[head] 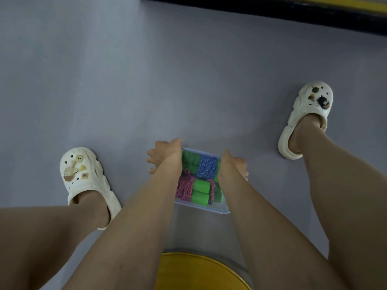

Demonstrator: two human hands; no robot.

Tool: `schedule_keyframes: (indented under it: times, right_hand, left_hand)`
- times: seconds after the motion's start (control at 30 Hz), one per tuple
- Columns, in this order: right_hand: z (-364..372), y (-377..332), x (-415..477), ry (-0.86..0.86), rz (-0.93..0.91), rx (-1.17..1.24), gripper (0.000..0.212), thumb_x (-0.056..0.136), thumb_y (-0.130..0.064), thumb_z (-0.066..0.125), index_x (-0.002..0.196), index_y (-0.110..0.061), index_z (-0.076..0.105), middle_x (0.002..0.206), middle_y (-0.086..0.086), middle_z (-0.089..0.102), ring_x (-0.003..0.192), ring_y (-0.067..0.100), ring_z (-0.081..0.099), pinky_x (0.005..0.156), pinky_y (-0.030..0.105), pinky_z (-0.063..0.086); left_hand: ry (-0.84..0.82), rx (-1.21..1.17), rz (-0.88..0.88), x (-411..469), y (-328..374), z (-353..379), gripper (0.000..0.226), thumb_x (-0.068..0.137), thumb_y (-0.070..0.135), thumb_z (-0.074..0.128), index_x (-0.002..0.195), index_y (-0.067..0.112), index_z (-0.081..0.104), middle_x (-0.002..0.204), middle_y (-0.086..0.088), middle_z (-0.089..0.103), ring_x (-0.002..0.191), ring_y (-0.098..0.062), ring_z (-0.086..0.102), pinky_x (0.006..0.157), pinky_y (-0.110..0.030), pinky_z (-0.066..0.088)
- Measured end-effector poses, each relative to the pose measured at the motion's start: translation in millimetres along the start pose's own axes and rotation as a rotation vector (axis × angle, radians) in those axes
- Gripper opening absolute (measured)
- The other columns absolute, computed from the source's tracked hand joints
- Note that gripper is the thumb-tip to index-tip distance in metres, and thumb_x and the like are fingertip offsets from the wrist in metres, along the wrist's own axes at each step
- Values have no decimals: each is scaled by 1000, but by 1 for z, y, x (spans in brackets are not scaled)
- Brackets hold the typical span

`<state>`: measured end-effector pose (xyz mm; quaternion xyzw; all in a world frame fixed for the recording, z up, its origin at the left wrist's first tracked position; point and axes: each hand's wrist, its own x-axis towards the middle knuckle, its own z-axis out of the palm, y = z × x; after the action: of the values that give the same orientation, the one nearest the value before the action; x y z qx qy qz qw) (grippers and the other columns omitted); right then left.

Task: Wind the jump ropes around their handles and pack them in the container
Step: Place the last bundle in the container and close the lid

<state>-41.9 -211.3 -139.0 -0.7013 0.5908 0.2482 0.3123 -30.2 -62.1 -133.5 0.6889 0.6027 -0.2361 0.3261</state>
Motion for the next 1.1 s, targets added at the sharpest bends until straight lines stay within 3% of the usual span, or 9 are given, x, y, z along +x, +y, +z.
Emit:
schedule_keyframes:
  times: [0.2,0.3,0.37,0.43,0.53,0.73,0.87,0.97,1.1]
  right_hand:
    - [-6,1,-5,-80,-73,18,55,76,-47,57,119,-14,58,127,16,52,115,35,46,101,44,39]
    - [-13,6,-10,-151,-121,36,66,82,-53,57,140,-26,40,141,19,32,123,37,39,107,41,34]
    - [-22,12,-19,-181,-251,-46,67,88,-49,55,145,-37,24,149,19,13,132,36,26,110,40,27]
    - [-24,17,-21,-189,-428,-143,58,90,-42,56,142,-39,30,152,13,5,136,34,17,108,47,27]
    - [-26,19,-22,-251,-605,-340,39,92,-40,54,130,-35,47,145,9,19,132,32,21,104,48,31]
    - [-24,14,-9,-274,-619,-229,19,91,-33,59,110,-30,64,131,8,33,122,28,28,102,43,34]
    - [-21,11,-8,-277,-660,-226,3,92,-29,59,91,-31,57,126,2,38,116,25,30,99,41,33]
    - [-19,9,-3,-276,-681,-266,6,92,-29,57,98,-29,58,129,1,41,121,26,31,98,40,27]
    - [-21,10,1,-303,-638,-239,41,92,-33,55,132,-26,48,142,7,31,132,32,25,109,44,27]
  left_hand:
    - [-123,-21,61,11,-4,-8,48,77,43,64,113,11,61,131,-18,42,119,-36,37,91,-35,36]
    - [-190,44,179,15,-13,-12,73,61,65,58,115,17,62,131,-16,48,117,-39,48,96,-39,44]
    - [-210,178,380,5,-18,-24,66,72,60,59,128,25,54,137,-12,40,122,-37,45,104,-46,40]
    - [-164,392,627,0,-17,-35,52,87,45,60,135,30,49,139,-9,36,128,-31,38,108,-42,32]
    - [-199,599,897,-5,-13,-35,40,91,38,60,130,29,57,137,-4,41,129,-24,37,106,-38,25]
    - [-233,528,896,0,-15,-24,28,94,35,57,120,27,63,126,-3,55,126,-25,38,102,-38,25]
    - [-299,536,880,4,-10,-23,25,93,32,60,116,24,65,125,-4,51,125,-25,37,100,-39,26]
    - [-317,521,869,7,-4,-23,26,91,32,63,115,23,66,123,-4,54,122,-24,41,101,-37,28]
    - [-456,411,845,18,-1,-33,30,89,27,66,116,15,69,121,-6,66,118,-22,57,105,-36,39]
